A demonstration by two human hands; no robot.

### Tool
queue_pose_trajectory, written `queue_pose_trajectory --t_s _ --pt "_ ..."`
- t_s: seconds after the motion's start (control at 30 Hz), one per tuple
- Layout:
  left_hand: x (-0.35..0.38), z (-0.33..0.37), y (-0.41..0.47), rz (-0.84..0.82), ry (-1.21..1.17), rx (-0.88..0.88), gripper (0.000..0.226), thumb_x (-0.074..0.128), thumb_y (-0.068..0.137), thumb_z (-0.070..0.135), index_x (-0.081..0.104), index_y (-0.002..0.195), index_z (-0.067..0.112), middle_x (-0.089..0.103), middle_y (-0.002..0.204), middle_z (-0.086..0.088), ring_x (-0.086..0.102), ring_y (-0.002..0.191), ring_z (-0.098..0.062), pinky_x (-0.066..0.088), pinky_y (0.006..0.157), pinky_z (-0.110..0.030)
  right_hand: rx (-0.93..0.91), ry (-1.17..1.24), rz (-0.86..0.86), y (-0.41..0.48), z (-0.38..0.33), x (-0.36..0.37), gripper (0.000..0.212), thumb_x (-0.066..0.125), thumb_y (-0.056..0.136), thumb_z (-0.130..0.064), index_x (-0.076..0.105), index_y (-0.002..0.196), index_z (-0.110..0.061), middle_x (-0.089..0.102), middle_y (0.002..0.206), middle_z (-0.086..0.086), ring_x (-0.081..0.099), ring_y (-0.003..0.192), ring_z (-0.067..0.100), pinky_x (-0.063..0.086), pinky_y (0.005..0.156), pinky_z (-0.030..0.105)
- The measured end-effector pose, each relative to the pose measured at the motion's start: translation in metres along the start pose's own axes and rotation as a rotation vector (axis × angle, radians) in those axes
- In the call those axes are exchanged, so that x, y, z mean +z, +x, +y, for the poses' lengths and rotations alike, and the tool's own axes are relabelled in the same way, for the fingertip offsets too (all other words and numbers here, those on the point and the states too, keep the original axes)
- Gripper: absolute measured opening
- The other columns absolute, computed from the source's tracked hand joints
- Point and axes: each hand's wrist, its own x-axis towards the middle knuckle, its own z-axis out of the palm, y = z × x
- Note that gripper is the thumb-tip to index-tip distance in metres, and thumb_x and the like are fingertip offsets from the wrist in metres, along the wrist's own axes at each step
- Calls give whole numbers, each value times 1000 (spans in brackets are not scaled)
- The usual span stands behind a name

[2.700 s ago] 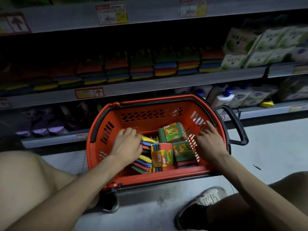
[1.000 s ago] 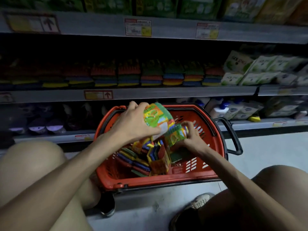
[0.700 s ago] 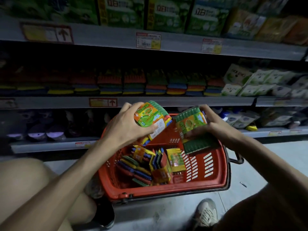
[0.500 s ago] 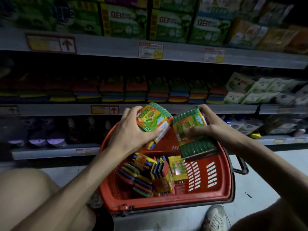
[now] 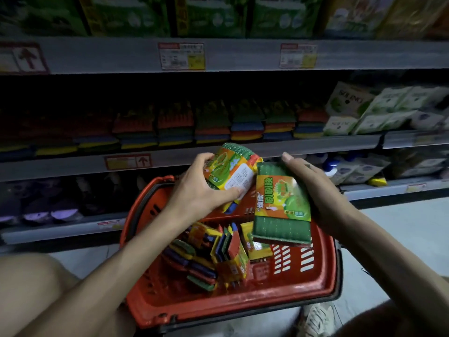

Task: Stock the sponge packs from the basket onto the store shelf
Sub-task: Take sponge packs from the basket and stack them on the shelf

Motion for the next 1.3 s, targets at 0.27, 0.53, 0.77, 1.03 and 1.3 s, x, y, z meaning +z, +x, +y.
queue_pose_trajectory --t_s 0.27,0.53,0.77,1.03,1.3 --pt "18 11 14 154 86 110 95 86 66 60 38 143 33 56 127 12 57 110 -6 47 87 -23 -103 -45 -133 18 -4 -33 32 60 96 -32 72 125 -25 76 118 11 74 103 33 59 88 44" --pt "40 22 14 11 -399 23 56 58 90 64 51 140 40 61 130 16 61 116 2 51 94 -22 -110 -72 -319 53 12 -73 63 74 83 -48 56 143 -40 72 130 5 69 118 29 60 92 36" --pt "41 31 15 -40 -711 -27 44 71 92 27 60 134 34 71 123 4 71 110 -15 58 87 -36 -47 -39 -340 59 9 -81 53 76 78 -44 61 128 -50 75 119 -17 75 103 13 59 75 21" --pt "42 40 25 -97 -830 -40 56 80 79 18 62 131 27 78 110 -4 73 102 -24 57 80 -34 -48 -67 -314 47 1 -89 67 77 77 -32 58 138 -49 73 123 18 72 107 33 61 84 43" --pt "35 47 40 -102 -711 0 44 83 72 33 75 113 21 76 115 -10 72 105 -29 55 95 -51 -96 -106 -215 -5 -19 -97 48 75 86 -38 64 132 -45 77 117 2 76 102 28 60 87 44"
